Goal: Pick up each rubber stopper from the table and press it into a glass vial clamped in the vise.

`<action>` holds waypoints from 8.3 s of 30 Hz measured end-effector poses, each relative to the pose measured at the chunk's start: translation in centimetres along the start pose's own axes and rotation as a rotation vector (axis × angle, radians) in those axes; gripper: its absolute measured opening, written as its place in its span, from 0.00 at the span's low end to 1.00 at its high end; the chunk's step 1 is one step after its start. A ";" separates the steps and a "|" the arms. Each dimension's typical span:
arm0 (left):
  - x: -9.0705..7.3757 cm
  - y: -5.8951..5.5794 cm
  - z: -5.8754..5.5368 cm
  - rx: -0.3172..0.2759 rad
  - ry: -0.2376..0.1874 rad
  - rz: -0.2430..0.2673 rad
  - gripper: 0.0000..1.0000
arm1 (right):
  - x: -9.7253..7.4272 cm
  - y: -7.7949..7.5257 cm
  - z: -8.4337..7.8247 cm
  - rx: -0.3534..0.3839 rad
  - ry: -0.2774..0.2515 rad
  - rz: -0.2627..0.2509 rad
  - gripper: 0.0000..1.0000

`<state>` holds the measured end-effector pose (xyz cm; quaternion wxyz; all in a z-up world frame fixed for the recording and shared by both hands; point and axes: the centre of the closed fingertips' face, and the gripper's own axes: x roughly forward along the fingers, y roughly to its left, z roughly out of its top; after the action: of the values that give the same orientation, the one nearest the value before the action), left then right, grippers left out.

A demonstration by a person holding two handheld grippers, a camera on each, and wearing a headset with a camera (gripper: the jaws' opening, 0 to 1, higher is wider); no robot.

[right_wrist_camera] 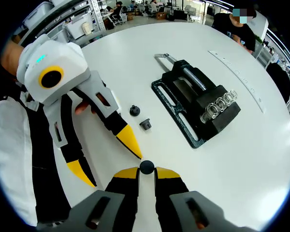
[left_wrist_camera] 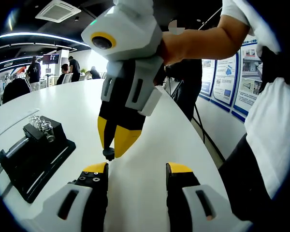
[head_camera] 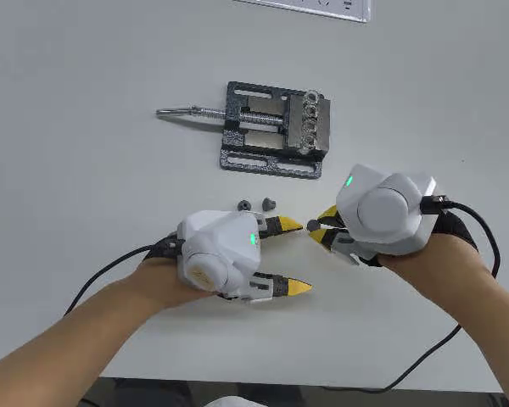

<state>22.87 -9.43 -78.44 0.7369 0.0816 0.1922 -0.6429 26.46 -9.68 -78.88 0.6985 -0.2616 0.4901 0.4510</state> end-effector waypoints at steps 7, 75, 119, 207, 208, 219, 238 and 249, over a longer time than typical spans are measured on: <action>-0.4 0.5 0.3 -0.012 -0.013 0.013 0.45 | 0.5 -0.3 -0.2 -0.028 0.013 -0.005 0.12; -3.2 2.3 -0.2 -0.034 -0.040 0.088 0.44 | 1.4 -0.4 -0.4 -0.153 0.078 0.028 0.12; -3.9 2.8 0.7 -0.019 -0.049 0.105 0.44 | -0.4 -1.6 1.3 -0.172 0.079 0.010 0.11; -9.3 12.8 4.2 -0.042 -0.139 0.257 0.43 | -1.5 -15.1 11.1 -0.221 0.054 -0.007 0.11; -9.3 12.8 4.1 -0.043 -0.139 0.258 0.43 | -1.4 -15.1 11.1 -0.220 0.056 -0.006 0.11; -9.3 12.9 3.9 -0.048 -0.144 0.261 0.43 | -0.9 -15.2 11.0 -0.226 0.067 -0.002 0.11; -9.4 12.6 3.8 -0.055 -0.146 0.266 0.43 | -0.8 -14.9 10.9 -0.261 0.102 0.003 0.11; -9.4 12.6 3.8 -0.058 -0.147 0.269 0.43 | -0.6 -15.0 10.9 -0.275 0.159 0.028 0.11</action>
<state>34.96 -0.15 -72.95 0.8306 0.0382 0.1434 -0.5367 44.59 -7.96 -75.29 0.6087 -0.3830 0.4811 0.5014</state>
